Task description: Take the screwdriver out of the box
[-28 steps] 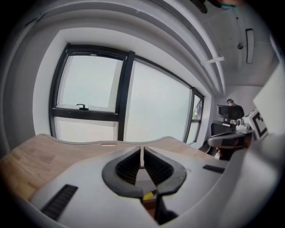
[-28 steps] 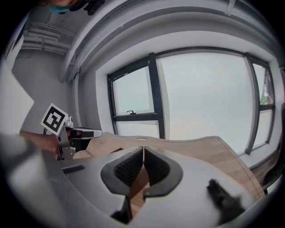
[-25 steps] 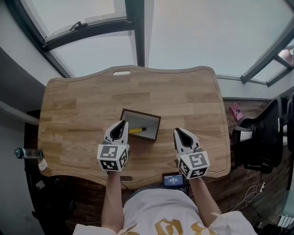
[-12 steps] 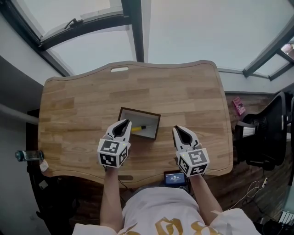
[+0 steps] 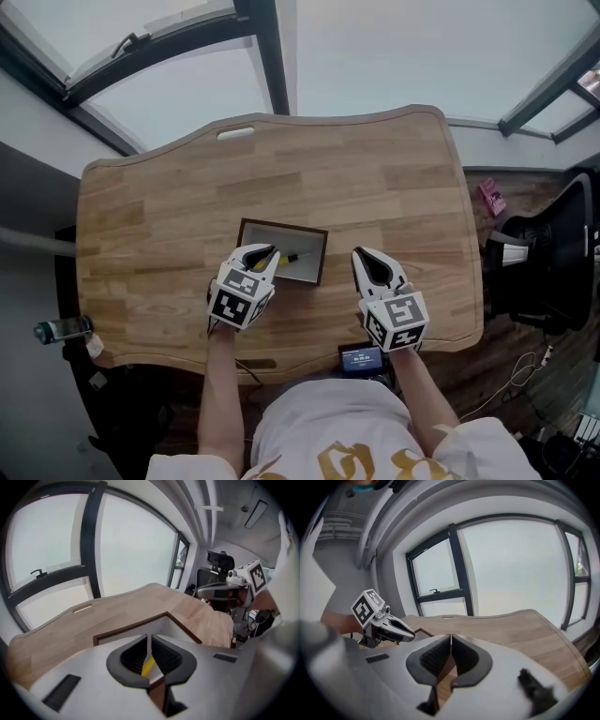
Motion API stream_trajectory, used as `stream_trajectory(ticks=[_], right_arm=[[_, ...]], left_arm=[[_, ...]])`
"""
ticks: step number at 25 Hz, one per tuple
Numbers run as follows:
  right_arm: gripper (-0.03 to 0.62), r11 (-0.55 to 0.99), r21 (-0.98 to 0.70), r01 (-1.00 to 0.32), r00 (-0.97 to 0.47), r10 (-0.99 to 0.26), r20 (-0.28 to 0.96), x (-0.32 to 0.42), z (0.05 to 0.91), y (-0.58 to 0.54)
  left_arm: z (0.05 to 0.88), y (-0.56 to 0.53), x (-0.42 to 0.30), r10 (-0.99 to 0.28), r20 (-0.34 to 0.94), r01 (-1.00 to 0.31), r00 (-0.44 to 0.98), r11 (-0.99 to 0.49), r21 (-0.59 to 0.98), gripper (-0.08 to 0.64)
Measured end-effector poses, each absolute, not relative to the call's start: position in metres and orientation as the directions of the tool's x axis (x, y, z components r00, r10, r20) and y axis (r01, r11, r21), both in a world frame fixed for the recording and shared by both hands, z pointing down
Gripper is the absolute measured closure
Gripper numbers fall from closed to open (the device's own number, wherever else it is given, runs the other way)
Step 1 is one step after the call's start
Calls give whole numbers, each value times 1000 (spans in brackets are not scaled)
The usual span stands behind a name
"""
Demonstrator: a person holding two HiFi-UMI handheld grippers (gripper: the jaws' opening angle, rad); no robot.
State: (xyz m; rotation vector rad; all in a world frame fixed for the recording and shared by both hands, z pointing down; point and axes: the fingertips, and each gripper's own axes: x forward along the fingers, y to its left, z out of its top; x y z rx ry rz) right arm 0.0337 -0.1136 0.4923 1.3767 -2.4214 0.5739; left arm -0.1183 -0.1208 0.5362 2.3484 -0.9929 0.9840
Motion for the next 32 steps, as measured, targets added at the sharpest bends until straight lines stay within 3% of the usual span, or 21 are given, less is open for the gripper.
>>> stream_trajectory(ticks=[6,8,16,32], right_arm=[[560,457,-204,-866,-497,-733,465,33,507,-124],[560,449,-212,-868,-493,-731,472,34,513,-128],[560,422,-242,-874,-485,-715,503,42,535,-139],[560,392,-292,-873,-488,-687,538,54,569,-154]], left_arm=[[559,-120,-112,-332,813,-655,478,-752,78,522],[563,-123,-110,-307,827,-626,472,-777,69,470],[588,-122,-98,-143,905,-493,401,-866,81,448],[638,-106,-91,128,968,-383,217,-901,205,408]])
